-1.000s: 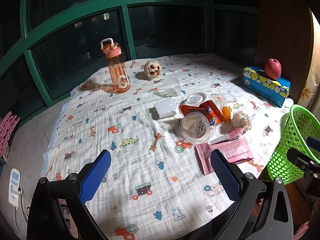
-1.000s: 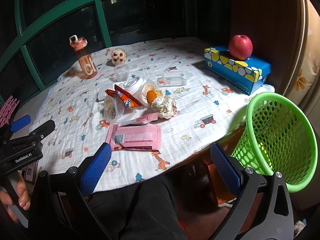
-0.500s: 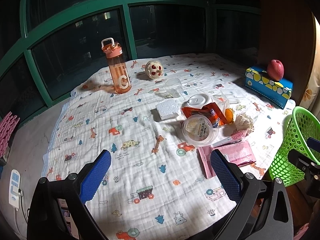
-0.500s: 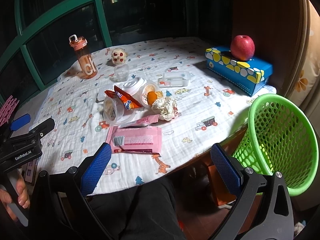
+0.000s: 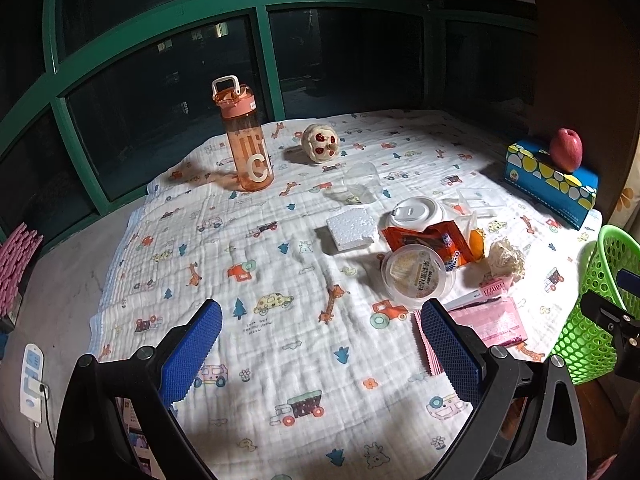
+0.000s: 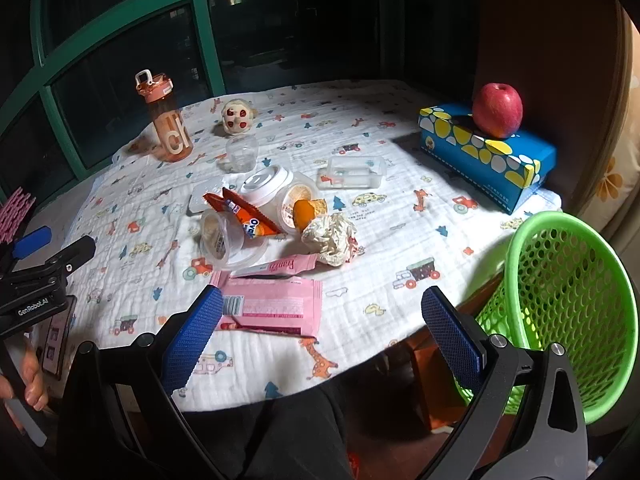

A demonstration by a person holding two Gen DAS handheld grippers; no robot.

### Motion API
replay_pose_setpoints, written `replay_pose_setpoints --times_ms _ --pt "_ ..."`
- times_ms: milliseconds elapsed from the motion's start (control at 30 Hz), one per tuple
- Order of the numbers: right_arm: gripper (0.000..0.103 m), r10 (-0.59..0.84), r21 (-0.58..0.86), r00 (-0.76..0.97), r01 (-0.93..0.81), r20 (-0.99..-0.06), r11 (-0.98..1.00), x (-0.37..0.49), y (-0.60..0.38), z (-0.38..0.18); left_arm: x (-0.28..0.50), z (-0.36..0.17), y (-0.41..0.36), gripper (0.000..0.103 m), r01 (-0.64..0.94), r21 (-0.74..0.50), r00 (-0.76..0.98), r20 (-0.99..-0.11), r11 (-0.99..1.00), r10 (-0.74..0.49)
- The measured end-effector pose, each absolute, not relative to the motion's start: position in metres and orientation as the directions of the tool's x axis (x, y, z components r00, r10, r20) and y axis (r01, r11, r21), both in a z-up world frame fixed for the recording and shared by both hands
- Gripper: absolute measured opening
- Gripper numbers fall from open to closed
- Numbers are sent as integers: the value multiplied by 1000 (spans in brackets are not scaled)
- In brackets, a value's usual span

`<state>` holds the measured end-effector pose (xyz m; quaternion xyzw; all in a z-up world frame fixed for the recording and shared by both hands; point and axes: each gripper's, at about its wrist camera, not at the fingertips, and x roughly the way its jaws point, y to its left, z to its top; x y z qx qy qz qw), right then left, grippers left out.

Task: Collect trash
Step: 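Reach the right tool to the orange snack wrapper and close on it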

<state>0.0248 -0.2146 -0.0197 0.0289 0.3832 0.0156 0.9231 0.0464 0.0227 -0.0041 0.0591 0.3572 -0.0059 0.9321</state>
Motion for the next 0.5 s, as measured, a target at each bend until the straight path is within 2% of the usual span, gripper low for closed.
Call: replay_pose_setpoints --times_ms 500 --pt "98 103 73 681 -74 -725 995 69 -203 -27 75 -8 31 96 38 108 725 -687 993 47"
